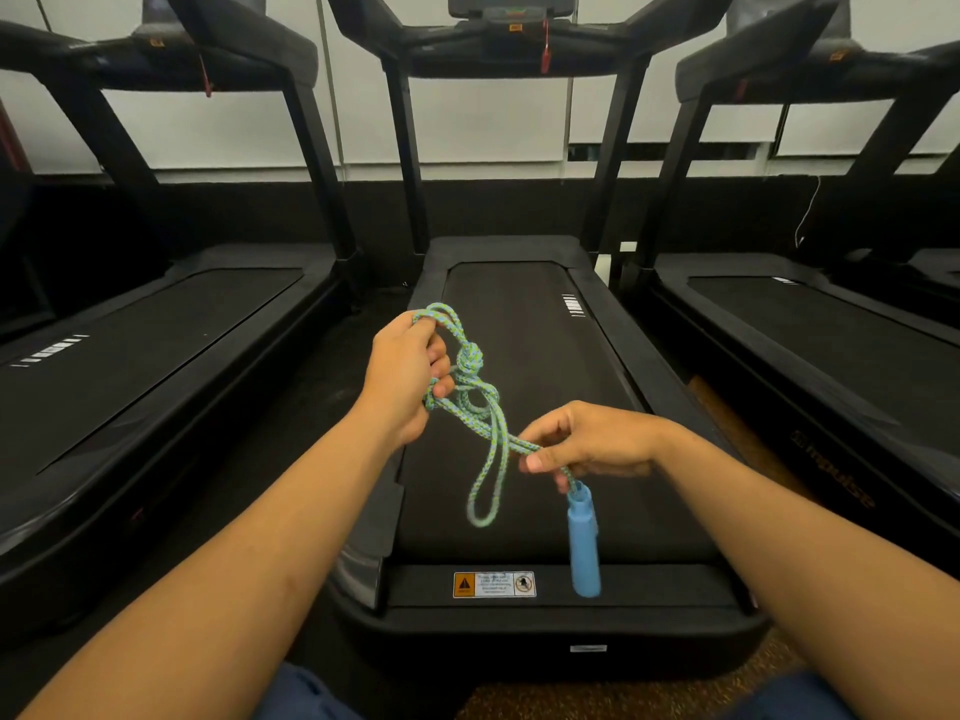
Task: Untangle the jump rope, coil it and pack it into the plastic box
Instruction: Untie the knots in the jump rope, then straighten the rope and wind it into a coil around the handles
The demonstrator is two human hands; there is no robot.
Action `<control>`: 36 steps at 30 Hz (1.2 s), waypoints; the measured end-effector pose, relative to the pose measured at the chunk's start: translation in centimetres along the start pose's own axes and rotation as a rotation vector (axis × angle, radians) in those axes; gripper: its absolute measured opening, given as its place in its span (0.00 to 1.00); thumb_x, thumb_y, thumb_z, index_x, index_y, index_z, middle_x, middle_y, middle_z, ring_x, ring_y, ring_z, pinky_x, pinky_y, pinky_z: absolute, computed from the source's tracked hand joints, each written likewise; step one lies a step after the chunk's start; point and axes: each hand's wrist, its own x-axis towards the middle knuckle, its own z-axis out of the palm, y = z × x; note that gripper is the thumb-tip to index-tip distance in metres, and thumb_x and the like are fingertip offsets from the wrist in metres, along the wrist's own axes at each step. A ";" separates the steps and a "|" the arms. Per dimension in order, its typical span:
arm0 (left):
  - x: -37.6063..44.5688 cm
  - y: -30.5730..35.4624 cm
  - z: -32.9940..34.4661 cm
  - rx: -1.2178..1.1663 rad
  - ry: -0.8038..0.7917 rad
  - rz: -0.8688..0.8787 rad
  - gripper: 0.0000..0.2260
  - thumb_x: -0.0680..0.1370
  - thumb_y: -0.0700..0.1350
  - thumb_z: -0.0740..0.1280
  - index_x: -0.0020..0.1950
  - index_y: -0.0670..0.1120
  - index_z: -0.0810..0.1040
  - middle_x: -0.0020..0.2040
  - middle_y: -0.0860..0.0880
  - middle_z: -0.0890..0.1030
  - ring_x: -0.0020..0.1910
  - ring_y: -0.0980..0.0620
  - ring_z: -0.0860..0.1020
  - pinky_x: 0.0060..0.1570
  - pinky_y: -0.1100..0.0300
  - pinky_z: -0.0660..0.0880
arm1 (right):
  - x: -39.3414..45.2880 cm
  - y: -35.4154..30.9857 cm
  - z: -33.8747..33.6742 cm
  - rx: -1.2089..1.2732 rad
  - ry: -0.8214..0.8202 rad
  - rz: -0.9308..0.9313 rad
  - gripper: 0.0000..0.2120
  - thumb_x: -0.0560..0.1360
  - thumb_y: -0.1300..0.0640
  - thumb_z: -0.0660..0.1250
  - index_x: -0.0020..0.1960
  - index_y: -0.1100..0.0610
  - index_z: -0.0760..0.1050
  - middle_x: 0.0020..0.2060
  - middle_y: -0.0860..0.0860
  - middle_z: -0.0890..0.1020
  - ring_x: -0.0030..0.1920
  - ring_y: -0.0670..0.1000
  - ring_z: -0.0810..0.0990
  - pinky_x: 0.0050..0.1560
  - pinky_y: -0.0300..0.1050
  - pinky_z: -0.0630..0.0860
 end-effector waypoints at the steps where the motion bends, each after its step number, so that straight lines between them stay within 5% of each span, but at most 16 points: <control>1: -0.1 0.0 0.2 0.033 -0.017 -0.004 0.12 0.82 0.37 0.55 0.40 0.46 0.67 0.28 0.51 0.62 0.23 0.55 0.60 0.21 0.63 0.58 | 0.1 -0.1 0.2 0.011 -0.001 -0.009 0.14 0.76 0.57 0.74 0.61 0.58 0.82 0.46 0.57 0.78 0.37 0.49 0.75 0.41 0.42 0.77; 4: -0.5 -0.1 1.0 0.084 -0.046 -0.015 0.12 0.82 0.36 0.55 0.39 0.46 0.67 0.28 0.51 0.62 0.23 0.55 0.59 0.21 0.64 0.56 | 0.4 -0.5 1.3 0.014 -0.015 -0.013 0.29 0.71 0.36 0.73 0.59 0.58 0.79 0.47 0.55 0.79 0.36 0.49 0.74 0.42 0.45 0.76; 6: -0.7 -0.1 1.5 0.080 -0.055 -0.024 0.13 0.81 0.35 0.55 0.38 0.47 0.67 0.28 0.51 0.62 0.22 0.55 0.59 0.21 0.64 0.56 | 0.7 -0.8 2.4 -0.070 0.013 -0.010 0.33 0.71 0.32 0.69 0.59 0.60 0.79 0.47 0.55 0.80 0.37 0.51 0.76 0.43 0.47 0.77; 11: -1.1 -0.1 2.2 0.100 -0.043 -0.039 0.12 0.80 0.35 0.55 0.38 0.46 0.67 0.27 0.51 0.63 0.23 0.54 0.60 0.22 0.63 0.56 | 2.0 -0.8 4.2 -0.228 0.098 -0.021 0.10 0.81 0.51 0.66 0.52 0.54 0.83 0.49 0.52 0.87 0.51 0.52 0.85 0.60 0.55 0.80; 14: -1.0 0.2 2.0 0.143 -0.007 -0.035 0.12 0.80 0.36 0.56 0.39 0.46 0.69 0.28 0.51 0.63 0.24 0.54 0.60 0.22 0.63 0.57 | 1.7 -0.7 3.7 -0.241 0.067 -0.044 0.11 0.82 0.59 0.63 0.59 0.55 0.82 0.58 0.52 0.86 0.53 0.41 0.83 0.59 0.43 0.77; 21: -0.4 0.5 1.0 0.135 0.014 -0.109 0.10 0.81 0.36 0.56 0.44 0.42 0.74 0.25 0.52 0.64 0.21 0.56 0.60 0.20 0.65 0.59 | 0.8 -0.5 1.2 0.015 0.145 0.024 0.11 0.83 0.56 0.63 0.62 0.58 0.79 0.56 0.55 0.86 0.54 0.54 0.86 0.61 0.51 0.77; 24: -0.4 0.3 1.2 0.010 -0.009 -0.226 0.10 0.82 0.37 0.55 0.45 0.42 0.73 0.25 0.52 0.63 0.21 0.56 0.60 0.20 0.65 0.59 | 0.9 -0.5 0.9 -0.033 0.303 -0.008 0.03 0.82 0.60 0.65 0.55 0.57 0.74 0.37 0.56 0.80 0.29 0.49 0.78 0.40 0.50 0.77; 27: -0.4 0.0 1.3 -0.109 0.015 -0.301 0.09 0.82 0.38 0.57 0.45 0.41 0.73 0.26 0.50 0.63 0.21 0.55 0.60 0.20 0.63 0.61 | 1.0 -1.9 1.3 -0.014 0.514 -0.178 0.11 0.79 0.59 0.69 0.53 0.54 0.66 0.30 0.50 0.68 0.24 0.45 0.63 0.26 0.42 0.65; 32: -0.5 0.1 1.8 -0.282 0.126 -0.305 0.07 0.81 0.35 0.59 0.46 0.41 0.74 0.28 0.49 0.62 0.24 0.53 0.61 0.24 0.61 0.65 | 0.4 -5.0 3.9 -0.169 0.518 -0.487 0.07 0.76 0.57 0.74 0.48 0.57 0.76 0.34 0.49 0.76 0.33 0.42 0.72 0.37 0.38 0.70; 36: -0.9 0.0 2.4 -0.353 0.171 -0.328 0.07 0.82 0.37 0.59 0.45 0.43 0.73 0.27 0.49 0.63 0.23 0.52 0.64 0.29 0.59 0.69 | 0.9 -4.7 5.7 -0.269 0.544 -0.447 0.12 0.69 0.48 0.80 0.39 0.54 0.81 0.33 0.47 0.76 0.36 0.42 0.72 0.42 0.42 0.71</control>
